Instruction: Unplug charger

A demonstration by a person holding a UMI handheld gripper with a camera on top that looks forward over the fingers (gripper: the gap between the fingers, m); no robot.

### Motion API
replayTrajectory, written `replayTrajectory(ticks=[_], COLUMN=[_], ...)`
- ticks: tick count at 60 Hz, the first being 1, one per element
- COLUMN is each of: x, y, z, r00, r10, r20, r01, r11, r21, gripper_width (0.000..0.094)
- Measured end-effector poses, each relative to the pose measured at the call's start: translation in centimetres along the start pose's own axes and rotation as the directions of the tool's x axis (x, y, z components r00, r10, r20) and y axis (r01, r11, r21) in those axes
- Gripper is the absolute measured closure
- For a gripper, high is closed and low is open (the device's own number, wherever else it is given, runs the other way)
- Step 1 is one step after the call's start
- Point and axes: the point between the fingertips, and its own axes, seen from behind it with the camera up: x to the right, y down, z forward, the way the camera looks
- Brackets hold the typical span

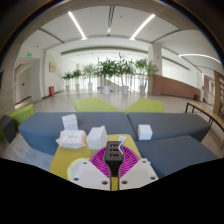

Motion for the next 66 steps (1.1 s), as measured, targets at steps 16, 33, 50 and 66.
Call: replayTrajectory(ticks=[16, 33, 50, 66], x=[1.8, 2.5, 3.1, 1.0], y=[12.8, 14.5, 10.7, 6.2], z=[6.4, 6.9, 0.1, -12.8], r00=[1.0, 0.999, 0.999, 0.999], r10=[0.002, -0.045, -0.008, -0.025], r20=[-0.008, -0.028, -0.046, -0.022], r01=[-0.004, 0.033, -0.005, 0.022], r11=[0.963, 0.942, 0.959, 0.989], r21=[-0.268, -0.335, -0.283, -0.148], gripper_width=[0.0791, 0.0213, 0.0096, 0.0099])
